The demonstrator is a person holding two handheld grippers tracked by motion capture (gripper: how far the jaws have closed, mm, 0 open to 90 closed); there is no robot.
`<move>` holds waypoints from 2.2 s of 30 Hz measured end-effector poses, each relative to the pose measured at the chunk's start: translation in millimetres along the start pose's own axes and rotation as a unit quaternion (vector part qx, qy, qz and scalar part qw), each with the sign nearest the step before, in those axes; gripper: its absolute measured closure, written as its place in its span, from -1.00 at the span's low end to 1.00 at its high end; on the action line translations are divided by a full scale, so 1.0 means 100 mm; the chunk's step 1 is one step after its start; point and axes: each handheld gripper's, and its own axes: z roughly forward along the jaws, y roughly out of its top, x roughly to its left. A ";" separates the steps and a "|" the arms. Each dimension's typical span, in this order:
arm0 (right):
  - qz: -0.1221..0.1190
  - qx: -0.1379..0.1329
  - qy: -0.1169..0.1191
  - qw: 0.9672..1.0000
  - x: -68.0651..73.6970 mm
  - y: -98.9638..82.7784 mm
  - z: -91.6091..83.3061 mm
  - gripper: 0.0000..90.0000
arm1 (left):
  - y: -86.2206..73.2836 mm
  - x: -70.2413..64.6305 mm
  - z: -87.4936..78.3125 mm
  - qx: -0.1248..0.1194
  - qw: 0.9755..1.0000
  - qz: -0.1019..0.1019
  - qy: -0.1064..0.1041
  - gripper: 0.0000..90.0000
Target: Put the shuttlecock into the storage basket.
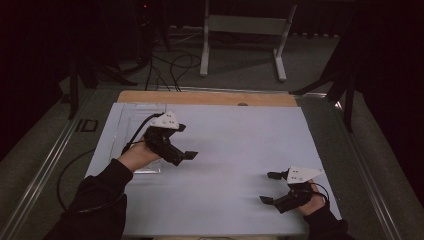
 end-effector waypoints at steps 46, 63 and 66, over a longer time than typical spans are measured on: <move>-0.006 0.003 0.003 1.000 0.06 0.02 0.04 -0.77 | -0.93 -0.42 0.29 0.062 0.997 0.007 -0.055 -1.00; -0.008 0.008 0.004 1.000 0.07 0.01 0.06 -0.77 | -1.35 -0.43 0.00 0.095 0.995 -0.029 -0.013 -1.00; -0.007 0.008 0.005 1.000 0.06 0.01 0.06 -0.77 | -1.41 -0.42 -0.06 0.089 0.995 -0.038 -0.008 -1.00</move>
